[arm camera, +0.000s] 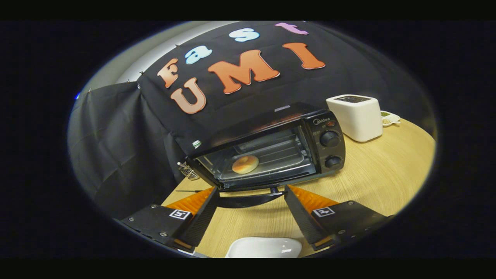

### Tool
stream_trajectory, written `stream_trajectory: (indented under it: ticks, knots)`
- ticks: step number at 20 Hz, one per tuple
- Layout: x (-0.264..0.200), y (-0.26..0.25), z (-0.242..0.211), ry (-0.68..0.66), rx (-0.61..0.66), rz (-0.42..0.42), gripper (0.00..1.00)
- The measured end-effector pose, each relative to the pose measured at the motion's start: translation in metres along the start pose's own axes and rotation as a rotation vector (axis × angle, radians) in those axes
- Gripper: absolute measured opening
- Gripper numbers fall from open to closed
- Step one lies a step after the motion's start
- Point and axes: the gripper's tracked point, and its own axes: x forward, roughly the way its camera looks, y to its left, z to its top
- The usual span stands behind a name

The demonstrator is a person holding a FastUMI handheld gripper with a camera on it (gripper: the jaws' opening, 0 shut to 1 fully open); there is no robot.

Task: Open the toaster oven, put the food inside, and close the toaster oven door.

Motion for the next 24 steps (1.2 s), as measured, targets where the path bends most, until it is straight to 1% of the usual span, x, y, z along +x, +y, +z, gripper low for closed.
stream_trajectory:
  ticks: [6,8,9,10,11,14,17,21,24]
  knots:
    - [0.023,0.004,0.032,-0.078,0.046,0.001,1.0]
    - [0.031,0.001,0.047,-0.101,0.038,-0.035,1.0]
    - [0.032,-0.001,0.055,-0.127,0.006,-0.056,0.99]
    - [0.032,0.0,0.065,-0.159,-0.022,-0.069,0.95]
    - [0.034,0.002,0.072,-0.175,-0.034,-0.07,0.93]
    - [0.038,0.005,0.076,-0.173,-0.012,-0.057,0.92]
    - [0.027,0.001,0.085,-0.219,-0.053,-0.08,0.92]
    - [-0.002,0.023,0.091,-0.268,-0.141,-0.049,0.92]
    - [-0.033,0.04,0.1,-0.326,-0.244,-0.031,0.92]
